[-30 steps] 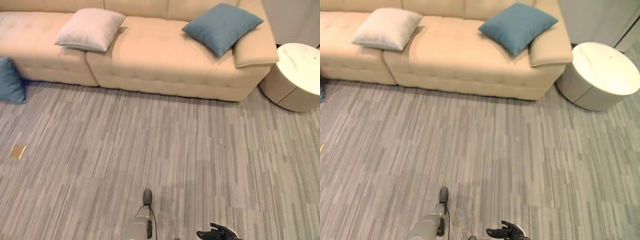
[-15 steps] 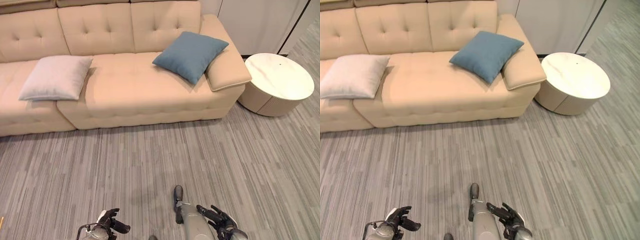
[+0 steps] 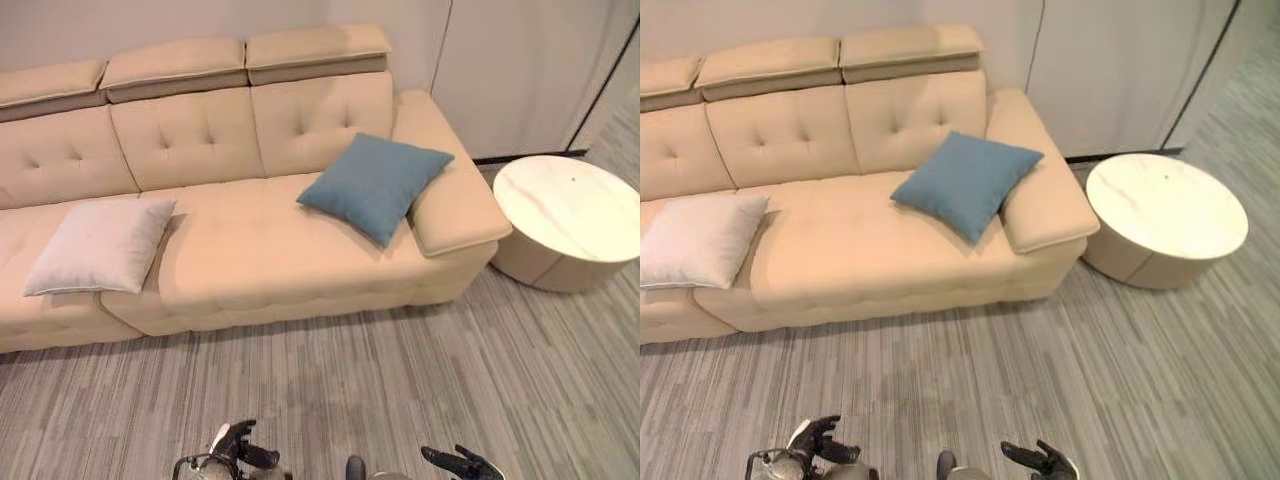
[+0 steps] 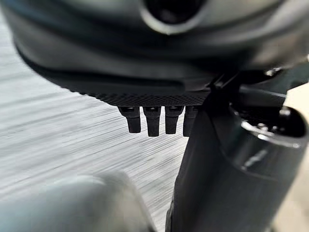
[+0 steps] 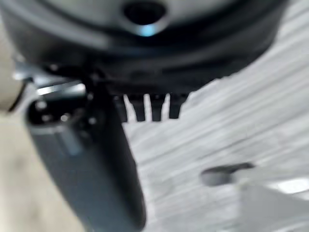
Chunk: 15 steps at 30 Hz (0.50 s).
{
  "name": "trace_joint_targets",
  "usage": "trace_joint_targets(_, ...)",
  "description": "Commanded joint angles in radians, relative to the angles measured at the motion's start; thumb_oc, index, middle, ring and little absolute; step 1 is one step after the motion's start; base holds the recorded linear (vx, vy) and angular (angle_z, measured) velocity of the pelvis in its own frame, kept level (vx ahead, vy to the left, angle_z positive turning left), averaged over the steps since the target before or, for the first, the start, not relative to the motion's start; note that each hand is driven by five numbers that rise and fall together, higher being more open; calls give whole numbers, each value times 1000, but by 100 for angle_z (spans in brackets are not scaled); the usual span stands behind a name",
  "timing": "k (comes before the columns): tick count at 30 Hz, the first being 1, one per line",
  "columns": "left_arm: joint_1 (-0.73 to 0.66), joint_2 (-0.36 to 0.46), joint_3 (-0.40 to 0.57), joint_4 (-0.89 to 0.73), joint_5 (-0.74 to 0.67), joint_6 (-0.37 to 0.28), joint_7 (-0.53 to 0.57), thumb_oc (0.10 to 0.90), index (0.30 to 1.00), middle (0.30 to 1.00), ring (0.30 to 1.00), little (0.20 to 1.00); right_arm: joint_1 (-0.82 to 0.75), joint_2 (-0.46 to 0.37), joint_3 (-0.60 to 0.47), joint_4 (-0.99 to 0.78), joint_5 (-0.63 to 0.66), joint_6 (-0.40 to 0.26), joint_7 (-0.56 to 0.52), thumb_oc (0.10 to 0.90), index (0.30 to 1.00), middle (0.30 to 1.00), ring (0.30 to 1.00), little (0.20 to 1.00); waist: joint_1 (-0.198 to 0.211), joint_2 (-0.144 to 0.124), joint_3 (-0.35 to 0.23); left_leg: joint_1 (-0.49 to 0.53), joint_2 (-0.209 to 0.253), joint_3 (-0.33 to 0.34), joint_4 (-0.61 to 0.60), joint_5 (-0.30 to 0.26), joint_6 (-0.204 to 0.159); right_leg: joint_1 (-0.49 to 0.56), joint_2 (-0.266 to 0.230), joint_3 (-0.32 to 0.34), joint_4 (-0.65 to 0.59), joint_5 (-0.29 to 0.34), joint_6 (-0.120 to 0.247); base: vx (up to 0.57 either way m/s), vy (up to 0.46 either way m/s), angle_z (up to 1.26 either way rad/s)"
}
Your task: Pick up all the scattered cushions and arrange them neatly on the sofa.
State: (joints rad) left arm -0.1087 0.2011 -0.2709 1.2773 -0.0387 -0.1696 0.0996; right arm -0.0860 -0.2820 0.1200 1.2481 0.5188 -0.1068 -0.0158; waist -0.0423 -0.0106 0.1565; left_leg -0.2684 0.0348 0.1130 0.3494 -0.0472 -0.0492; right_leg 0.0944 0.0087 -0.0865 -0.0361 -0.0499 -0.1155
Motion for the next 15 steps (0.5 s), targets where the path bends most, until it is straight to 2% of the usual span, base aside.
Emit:
trace_joint_targets(1,129,-15,-38,133,42,69,-2,800,900,900,900,900,-8,-27,-3,-44,-36,-37,-3,800,900,900,900,900,72,-5,6,-90,-46,-40,-398,155,33,114,35,99,150,-143,129,725,94,-61)
trace_joint_targets(2,140,-16,-22,144,40,72,-10,800,900,900,900,900,-6,-23,-7,-47,-35,-34,2,800,900,900,900,900,76,-2,-7,-66,-44,-50,-416,160,38,120,36,113,157,-155,133,545,107,-73)
trace_joint_targets(4,159,-9,-3,154,43,74,-9,800,900,900,900,900,14,-4,-9,-53,-39,-33,14,800,900,900,900,900,84,1,-36,-37,-57,-65,-379,228,55,129,23,113,208,-140,153,512,163,-86)
trace_joint_targets(5,162,-5,3,158,41,73,-11,800,900,900,900,900,22,3,-16,-53,-38,-29,19,800,900,900,900,900,85,-5,-53,-23,-70,-63,-361,220,68,120,0,107,259,-119,177,325,132,-79)
trace_joint_targets(6,162,-5,3,158,41,73,-11,800,900,900,900,900,22,4,-16,-53,-38,-29,19,800,900,900,900,900,85,-5,-53,-23,-70,-63,-361,220,68,120,0,107,259,-119,177,434,228,-55)
trace_joint_targets(7,174,0,19,149,45,71,-5,800,900,900,900,900,39,21,-29,-59,-31,-24,28,800,900,900,900,900,80,-18,-56,32,-104,-55,-335,186,104,64,-59,92,474,59,251,393,245,-35)
trace_joint_targets(8,168,5,21,136,45,73,2,800,900,900,900,900,49,33,-29,-63,-19,-21,29,800,900,900,900,900,70,-14,-49,67,-118,-55,-334,163,125,15,-86,77,590,173,275,541,335,-37)
trace_joint_targets(9,167,2,14,130,49,75,3,800,900,900,900,900,52,42,-27,-64,-21,-19,30,800,900,900,900,900,66,1,-51,98,-119,-54,-333,143,138,-9,-105,48,650,224,269,384,258,-13)
trace_joint_targets(10,166,2,10,122,50,74,4,800,900,900,900,900,52,51,-24,-70,-23,-19,31,800,900,900,900,900,60,18,-46,143,-117,-62,-344,124,148,-54,-125,14,715,228,260,261,169,24)
trace_joint_targets(11,166,2,10,121,50,74,5,800,900,900,900,900,52,51,-23,-70,-23,-18,31,800,900,900,900,900,59,14,-44,146,-122,-62,-345,125,149,-54,-130,14,723,223,261,400,196,43)
trace_joint_targets(12,156,6,-1,115,51,71,6,800,900,900,900,900,49,59,-16,-86,-22,-22,28,800,900,900,900,900,37,35,-28,236,-123,-87,-383,95,154,-135,-162,-57,741,152,233,433,132,31)
trace_joint_targets(13,147,9,-7,107,48,68,6,800,900,900,900,900,47,62,-8,-96,-18,-25,29,800,900,900,900,900,21,46,-16,264,-121,-101,-387,85,149,-173,-157,-93,692,94,214,533,144,6)
trace_joint_targets(14,140,11,-14,98,37,63,3,800,900,900,900,900,44,62,-3,-105,-14,-29,31,800,900,900,900,900,8,57,-8,274,-118,-113,-382,81,146,-207,-143,-107,649,77,206,346,15,25)
trace_joint_targets(15,132,17,-19,85,21,54,1,800,900,900,900,900,40,57,0,-120,-9,-35,30,800,900,900,900,900,-4,57,3,283,-122,-120,-375,71,143,-229,-138,-122,595,56,205,295,-26,40)
